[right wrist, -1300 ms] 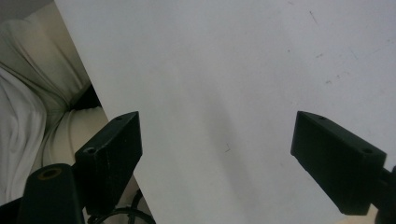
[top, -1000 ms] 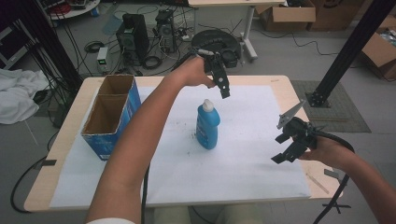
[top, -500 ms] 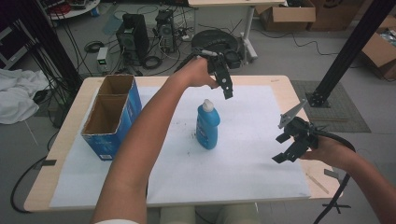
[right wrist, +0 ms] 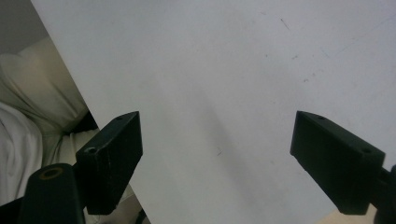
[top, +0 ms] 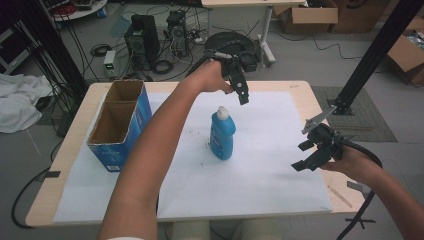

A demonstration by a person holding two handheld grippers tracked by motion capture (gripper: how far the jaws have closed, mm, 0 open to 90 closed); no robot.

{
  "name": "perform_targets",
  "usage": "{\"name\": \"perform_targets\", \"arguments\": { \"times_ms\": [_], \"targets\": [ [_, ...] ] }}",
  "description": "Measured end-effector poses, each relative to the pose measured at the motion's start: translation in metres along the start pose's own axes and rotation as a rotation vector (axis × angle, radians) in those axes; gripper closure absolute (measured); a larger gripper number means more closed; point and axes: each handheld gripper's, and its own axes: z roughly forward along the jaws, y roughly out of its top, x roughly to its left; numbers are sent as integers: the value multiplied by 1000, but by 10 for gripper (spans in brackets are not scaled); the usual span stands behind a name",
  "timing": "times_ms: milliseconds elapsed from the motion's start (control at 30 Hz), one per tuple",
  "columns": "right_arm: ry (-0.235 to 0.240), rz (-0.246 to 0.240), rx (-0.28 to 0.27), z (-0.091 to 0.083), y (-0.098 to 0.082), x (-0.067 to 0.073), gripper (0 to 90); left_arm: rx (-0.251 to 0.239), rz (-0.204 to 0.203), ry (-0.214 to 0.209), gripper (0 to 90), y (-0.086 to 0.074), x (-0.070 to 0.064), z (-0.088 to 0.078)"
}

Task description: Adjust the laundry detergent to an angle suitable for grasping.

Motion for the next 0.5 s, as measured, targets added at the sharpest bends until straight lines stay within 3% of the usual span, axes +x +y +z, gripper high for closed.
{"name": "perform_targets", "arguments": {
  "times_ms": [233,400,500],
  "targets": [
    [-6,19,-55,3,-4,4,169,-1,-16,6,198,-3,6,0],
    [12,18,-59,10,-6,8,173,-25,-51,14,199,-10,15,-6],
    [11,10,-68,14,-6,11,172,-15,-60,18,200,-13,19,-7]
  ]
}}
